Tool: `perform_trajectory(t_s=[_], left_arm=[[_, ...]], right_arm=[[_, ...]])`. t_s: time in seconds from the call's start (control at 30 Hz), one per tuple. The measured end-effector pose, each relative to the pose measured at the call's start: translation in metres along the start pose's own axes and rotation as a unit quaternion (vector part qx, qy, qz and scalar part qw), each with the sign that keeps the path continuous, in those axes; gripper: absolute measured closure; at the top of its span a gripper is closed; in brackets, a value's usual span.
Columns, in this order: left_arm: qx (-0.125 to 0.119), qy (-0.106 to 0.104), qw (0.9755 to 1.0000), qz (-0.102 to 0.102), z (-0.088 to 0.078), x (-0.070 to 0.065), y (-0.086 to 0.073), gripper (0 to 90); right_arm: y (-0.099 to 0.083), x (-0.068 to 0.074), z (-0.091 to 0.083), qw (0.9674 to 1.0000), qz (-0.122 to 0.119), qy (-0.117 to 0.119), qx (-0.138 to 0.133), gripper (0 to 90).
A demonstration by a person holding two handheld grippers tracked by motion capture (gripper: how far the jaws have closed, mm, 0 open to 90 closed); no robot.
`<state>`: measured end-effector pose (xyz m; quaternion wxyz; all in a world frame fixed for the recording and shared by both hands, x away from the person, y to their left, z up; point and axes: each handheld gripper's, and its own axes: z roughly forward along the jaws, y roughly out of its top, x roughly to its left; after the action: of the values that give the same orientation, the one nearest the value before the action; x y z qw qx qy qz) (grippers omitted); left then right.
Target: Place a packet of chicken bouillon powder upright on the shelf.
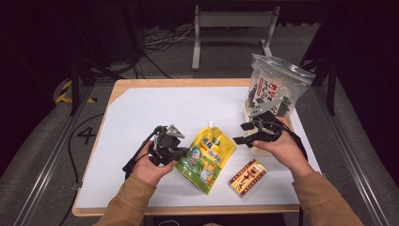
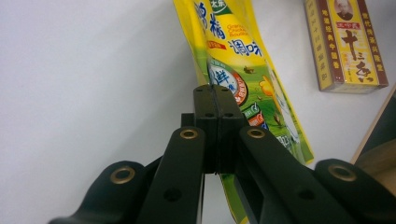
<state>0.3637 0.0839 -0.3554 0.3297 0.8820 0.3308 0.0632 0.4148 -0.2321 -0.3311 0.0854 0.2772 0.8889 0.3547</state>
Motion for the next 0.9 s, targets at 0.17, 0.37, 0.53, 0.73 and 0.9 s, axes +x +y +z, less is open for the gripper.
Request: perform_trajectory(t_s=[0.17,0.37,0.53,0.73,0.9], left_arm=[[-0.003,0.003,1.0000,0.006,-0.004,-0.004,-0.002,90.0],[-0.011,0.005,0.9999,0.011,-0.012,-0.006,-0.006,90.0],[-0.014,0.008,0.9997,0.016,-0.017,-0.007,-0.010,90.0],[-0.018,0.010,0.9996,0.020,-0.020,-0.008,-0.013,90.0],[-0.021,0.012,0.9994,0.026,-0.023,-0.010,-0.016,90.0]], right_arm=[[0.005,-0.002,0.011,0.9999,-0.009,0.012,0.003,31.2],[0.012,-0.003,0.030,0.9993,-0.011,0.035,0.012,29.5],[0.018,-0.003,0.049,0.9986,-0.019,0.042,0.026,28.3],[0.021,-0.002,0.065,0.9978,-0.020,0.051,0.038,27.2],[0.023,-0.001,0.078,0.9971,-0.024,0.060,0.042,26.7]])
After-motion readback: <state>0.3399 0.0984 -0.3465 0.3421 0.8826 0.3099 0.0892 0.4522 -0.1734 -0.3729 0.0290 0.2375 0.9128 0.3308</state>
